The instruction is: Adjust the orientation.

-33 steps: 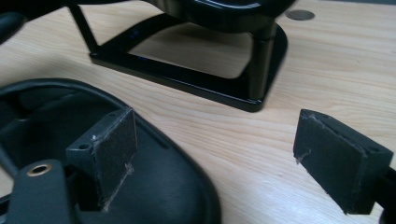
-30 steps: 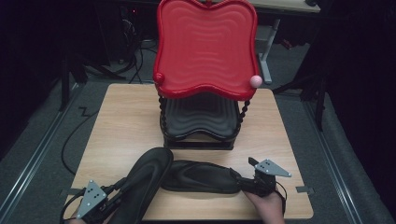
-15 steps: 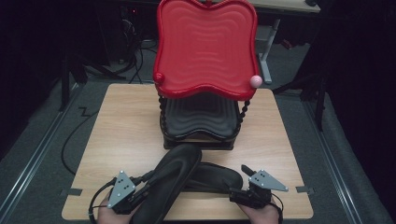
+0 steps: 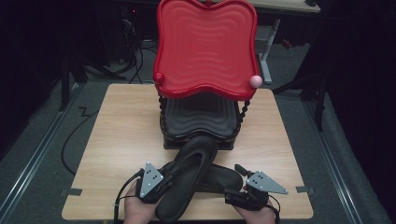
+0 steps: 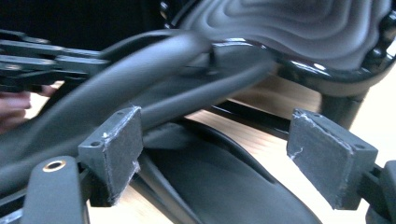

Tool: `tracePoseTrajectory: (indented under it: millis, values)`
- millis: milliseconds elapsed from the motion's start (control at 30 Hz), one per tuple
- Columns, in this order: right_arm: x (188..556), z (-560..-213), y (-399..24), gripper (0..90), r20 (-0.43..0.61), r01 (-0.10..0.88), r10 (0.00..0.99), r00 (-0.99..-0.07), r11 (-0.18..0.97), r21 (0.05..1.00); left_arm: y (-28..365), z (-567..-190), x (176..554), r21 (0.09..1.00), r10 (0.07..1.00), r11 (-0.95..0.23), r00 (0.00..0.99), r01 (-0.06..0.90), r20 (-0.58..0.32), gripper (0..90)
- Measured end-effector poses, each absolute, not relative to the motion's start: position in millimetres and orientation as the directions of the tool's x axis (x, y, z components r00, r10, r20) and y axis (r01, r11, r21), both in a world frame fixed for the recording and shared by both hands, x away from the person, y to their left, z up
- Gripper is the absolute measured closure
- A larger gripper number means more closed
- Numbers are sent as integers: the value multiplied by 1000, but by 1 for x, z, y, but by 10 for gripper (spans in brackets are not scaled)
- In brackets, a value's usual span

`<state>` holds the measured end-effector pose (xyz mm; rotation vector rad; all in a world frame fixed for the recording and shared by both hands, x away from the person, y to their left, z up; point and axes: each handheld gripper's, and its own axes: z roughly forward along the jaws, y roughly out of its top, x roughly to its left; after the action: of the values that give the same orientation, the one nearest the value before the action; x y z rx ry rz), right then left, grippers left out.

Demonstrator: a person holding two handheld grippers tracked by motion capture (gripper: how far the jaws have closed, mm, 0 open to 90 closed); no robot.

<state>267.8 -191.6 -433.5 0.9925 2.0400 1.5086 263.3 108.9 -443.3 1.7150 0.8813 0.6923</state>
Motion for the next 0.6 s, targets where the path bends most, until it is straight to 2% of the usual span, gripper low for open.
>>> tracePoseTrajectory:
  millis: [433,600]
  values:
    - [271,-430,-155,249,97,283,697,-710,157,946,80,-438,276,960,872,-204,481,191,90,782]
    - [270,-429,-146,326,81,267,690,-719,166,949,77,-435,276,965,879,-191,468,178,88,782]
